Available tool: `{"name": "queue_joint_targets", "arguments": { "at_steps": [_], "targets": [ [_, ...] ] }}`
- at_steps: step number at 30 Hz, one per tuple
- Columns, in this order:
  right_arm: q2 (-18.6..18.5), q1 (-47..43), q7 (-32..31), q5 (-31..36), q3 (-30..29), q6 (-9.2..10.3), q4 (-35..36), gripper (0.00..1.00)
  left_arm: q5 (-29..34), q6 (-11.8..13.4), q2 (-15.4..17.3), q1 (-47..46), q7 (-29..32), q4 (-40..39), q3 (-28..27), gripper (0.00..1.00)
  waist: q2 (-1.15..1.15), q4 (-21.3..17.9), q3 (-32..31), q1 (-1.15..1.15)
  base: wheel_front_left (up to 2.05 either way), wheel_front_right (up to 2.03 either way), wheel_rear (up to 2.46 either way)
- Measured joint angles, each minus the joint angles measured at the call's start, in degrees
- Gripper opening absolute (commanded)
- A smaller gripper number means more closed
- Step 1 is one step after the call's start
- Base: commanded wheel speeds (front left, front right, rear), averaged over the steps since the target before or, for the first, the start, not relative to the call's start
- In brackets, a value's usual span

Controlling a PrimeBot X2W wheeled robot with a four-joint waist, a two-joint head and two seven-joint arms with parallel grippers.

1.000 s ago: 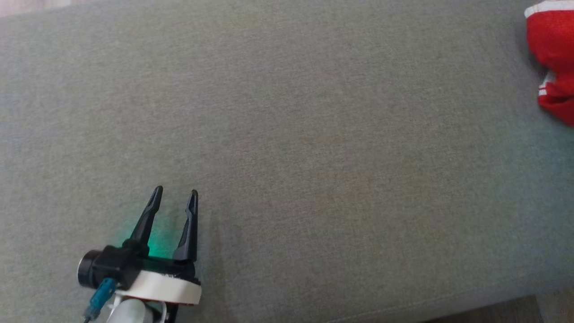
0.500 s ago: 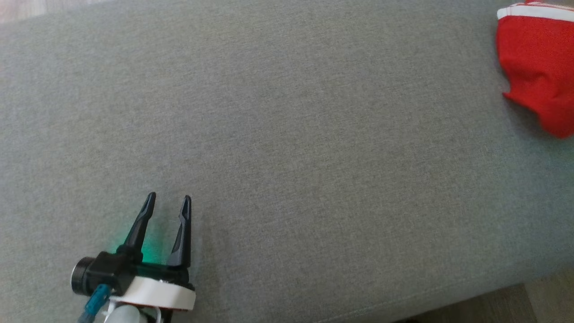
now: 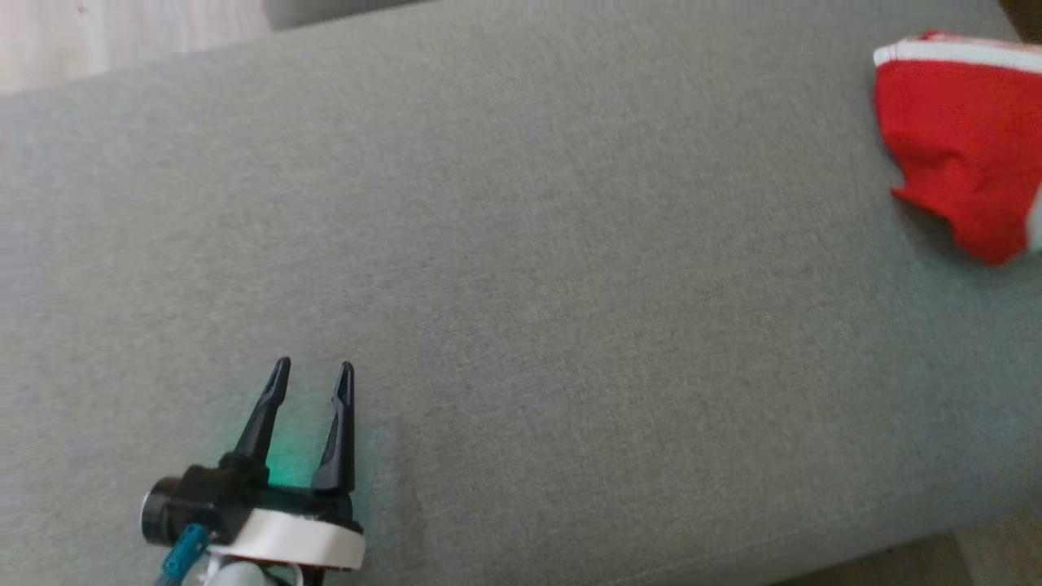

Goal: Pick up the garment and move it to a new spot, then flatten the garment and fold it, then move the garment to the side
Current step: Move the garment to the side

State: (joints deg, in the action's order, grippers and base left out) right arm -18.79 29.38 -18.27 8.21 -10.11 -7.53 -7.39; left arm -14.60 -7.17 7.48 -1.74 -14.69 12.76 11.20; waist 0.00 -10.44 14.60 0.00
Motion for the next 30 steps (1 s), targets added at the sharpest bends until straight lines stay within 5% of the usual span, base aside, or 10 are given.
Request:
{"name": "queue_joint_targets", "arguments": {
  "at_steps": [12,20,30],
  "targets": [
    [14.5,-22.0,21.1,-2.1,-0.6,0.0,2.5,1.0,0.2,1.0,-3.8,5.7,0.0,0.3,-3.7,1.0,0.0,6.2,-9.6,-0.01,0.0,0.0,0.0],
    [16.4,-34.3,31.7,-7.0,3.3,0.0,-6.5,1.0,1.7,3.7,-4.3,9.9,0.0,1.9,-5.6,1.0,0.0,13.2,-15.1,-0.01,0.0,0.0,0.0],
    [16.4,-36.1,32.5,-9.3,5.2,0.0,-8.5,1.0,2.6,4.2,-4.4,10.6,0.0,4.7,-7.0,1.0,0.0,16.0,-17.1,0.0,0.0,0.0,0.0]
  ]
}}
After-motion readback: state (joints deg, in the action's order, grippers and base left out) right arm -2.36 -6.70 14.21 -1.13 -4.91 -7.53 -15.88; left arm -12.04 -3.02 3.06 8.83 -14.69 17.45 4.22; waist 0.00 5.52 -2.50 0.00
